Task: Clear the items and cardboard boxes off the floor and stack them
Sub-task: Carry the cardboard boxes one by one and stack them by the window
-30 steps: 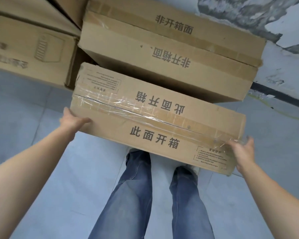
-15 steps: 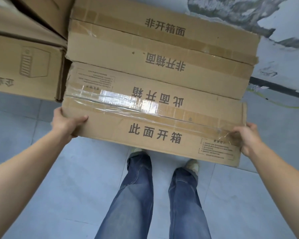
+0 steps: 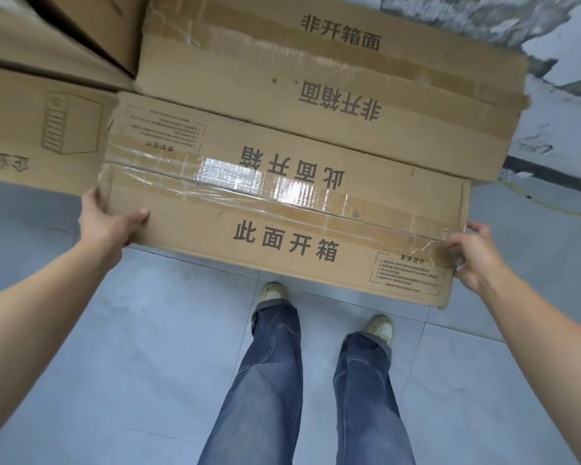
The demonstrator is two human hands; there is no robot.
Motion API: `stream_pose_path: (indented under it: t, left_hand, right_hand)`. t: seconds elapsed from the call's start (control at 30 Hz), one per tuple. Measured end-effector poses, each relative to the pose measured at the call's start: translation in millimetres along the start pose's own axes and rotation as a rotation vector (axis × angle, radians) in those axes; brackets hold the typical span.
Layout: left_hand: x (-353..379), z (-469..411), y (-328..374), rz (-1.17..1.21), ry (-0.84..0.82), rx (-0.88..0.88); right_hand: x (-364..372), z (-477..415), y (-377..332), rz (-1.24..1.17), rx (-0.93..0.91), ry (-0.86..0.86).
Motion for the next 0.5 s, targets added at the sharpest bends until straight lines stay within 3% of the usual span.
stream_pose_path:
  t: [0.17,0.23,0.33,0.4,0.5]
  left_hand:
    - [-4,1,2,-0.203,-0.026,-0.005]
    - [-3,8,6,-0.312,0.002,-0.006]
    - [-3,27,12,-0.374,-0.006,-0.041]
    - [-4,42,14,-0.383,-0.034,-0.030]
    - [-13,66,13,-0.391,-0.055,0.007]
  right_hand:
    - [8,6,6,0.148,-0.051,-0.004]
    - [8,13,9,0.383,-0.111,0.031]
    - [12,44,18,0.758,-0.359,0.125]
    - [17,70,25,0.793,-0.476,0.110]
    - [15,105,38,0.687,-0.428,0.058]
Point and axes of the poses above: each hand's wrist, its own z-axis away from the middle knuckle, its own x-axis out of the palm, y = z × x, the point moved 2 cm from there along -z, towards the middle knuckle, and after that the axes turned 14 degrees about -z, right-handed, at the moved point
